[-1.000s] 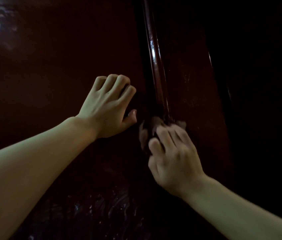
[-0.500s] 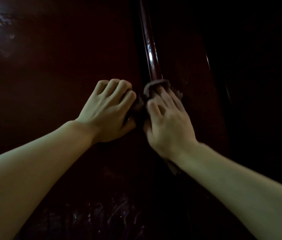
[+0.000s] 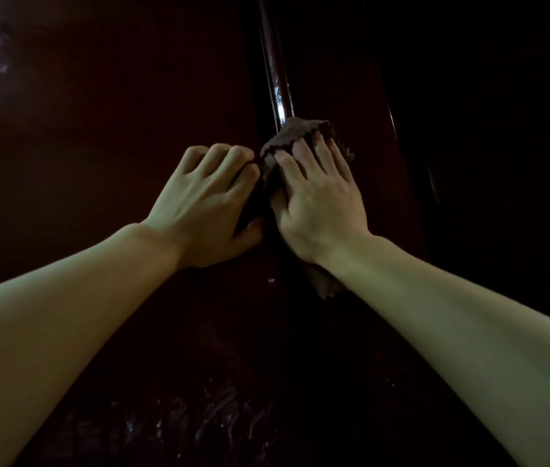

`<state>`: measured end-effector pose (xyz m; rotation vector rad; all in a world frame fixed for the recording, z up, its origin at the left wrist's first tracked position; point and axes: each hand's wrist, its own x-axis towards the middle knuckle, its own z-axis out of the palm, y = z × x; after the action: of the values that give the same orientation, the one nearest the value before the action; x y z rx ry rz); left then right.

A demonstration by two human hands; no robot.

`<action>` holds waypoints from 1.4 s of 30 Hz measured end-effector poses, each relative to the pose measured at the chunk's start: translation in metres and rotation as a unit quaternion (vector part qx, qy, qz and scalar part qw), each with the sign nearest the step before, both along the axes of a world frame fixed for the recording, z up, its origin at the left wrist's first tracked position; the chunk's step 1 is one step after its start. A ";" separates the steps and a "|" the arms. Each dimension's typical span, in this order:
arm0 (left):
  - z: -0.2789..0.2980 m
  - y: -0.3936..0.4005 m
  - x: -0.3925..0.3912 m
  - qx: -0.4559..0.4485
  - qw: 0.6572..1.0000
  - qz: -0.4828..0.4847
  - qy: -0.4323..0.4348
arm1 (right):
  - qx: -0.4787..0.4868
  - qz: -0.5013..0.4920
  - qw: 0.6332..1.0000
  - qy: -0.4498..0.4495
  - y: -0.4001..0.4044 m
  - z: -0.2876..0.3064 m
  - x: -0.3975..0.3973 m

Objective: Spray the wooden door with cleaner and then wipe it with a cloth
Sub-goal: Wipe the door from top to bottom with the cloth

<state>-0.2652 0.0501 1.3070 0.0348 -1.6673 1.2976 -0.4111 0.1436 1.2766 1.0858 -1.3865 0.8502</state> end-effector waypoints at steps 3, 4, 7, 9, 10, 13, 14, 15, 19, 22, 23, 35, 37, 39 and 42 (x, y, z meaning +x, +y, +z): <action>0.001 0.001 -0.001 0.009 1.000 0.004 -0.004 | -0.039 0.018 0.999 -0.025 0.002 -0.045 0.002; 0.002 0.001 -0.001 0.014 1.000 0.004 -0.006 | -0.044 0.023 0.998 -0.033 0.004 -0.067 0.002; 0.002 0.001 -0.002 0.024 1.000 0.010 -0.004 | -0.042 0.041 0.998 -0.026 0.009 -0.112 -0.002; 0.003 0.001 -0.003 0.027 0.999 0.018 -0.004 | -0.048 0.048 0.997 -0.022 0.010 -0.105 -0.006; 0.003 0.001 -0.003 0.026 0.999 0.020 -0.006 | -0.056 0.049 0.997 -0.024 0.011 -0.091 -0.008; 0.004 0.001 -0.002 0.023 1.000 0.015 -0.013 | -0.050 0.028 0.998 -0.032 0.013 -0.024 -0.017; 0.004 0.000 -0.002 0.020 1.000 0.015 -0.012 | -0.039 0.019 0.999 -0.030 0.016 -0.001 -0.022; 0.004 -0.001 -0.002 0.018 1.000 0.017 -0.009 | -0.033 0.013 0.999 -0.025 0.019 0.019 -0.028; 0.004 -0.002 -0.002 0.014 1.000 0.005 -0.010 | -0.040 0.023 0.999 0.008 0.028 0.025 -0.043; 0.005 -0.001 -0.003 0.021 1.000 0.000 -0.009 | -0.073 0.046 0.994 0.066 0.036 -0.027 -0.050; 0.005 -0.001 -0.003 0.024 1.000 0.003 -0.006 | -0.068 0.050 0.992 0.090 0.039 -0.046 -0.054; 0.004 0.000 -0.003 0.015 1.000 -0.016 -0.006 | -0.080 0.130 0.981 0.121 0.022 -0.016 -0.030; 0.004 0.000 -0.003 0.011 1.000 -0.017 -0.009 | -0.090 0.131 0.980 0.116 0.020 -0.006 -0.027; 0.004 0.000 -0.003 0.009 1.000 -0.012 -0.005 | -0.077 0.140 0.977 0.138 0.020 -0.013 -0.024; 0.002 -0.001 -0.005 0.010 1.000 -0.007 0.005 | -0.033 0.135 0.972 0.192 0.015 -0.050 -0.019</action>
<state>-0.2699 0.0488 1.3095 0.0427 -1.6690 1.2684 -0.4303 0.1587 1.2268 1.3270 -0.8959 0.8197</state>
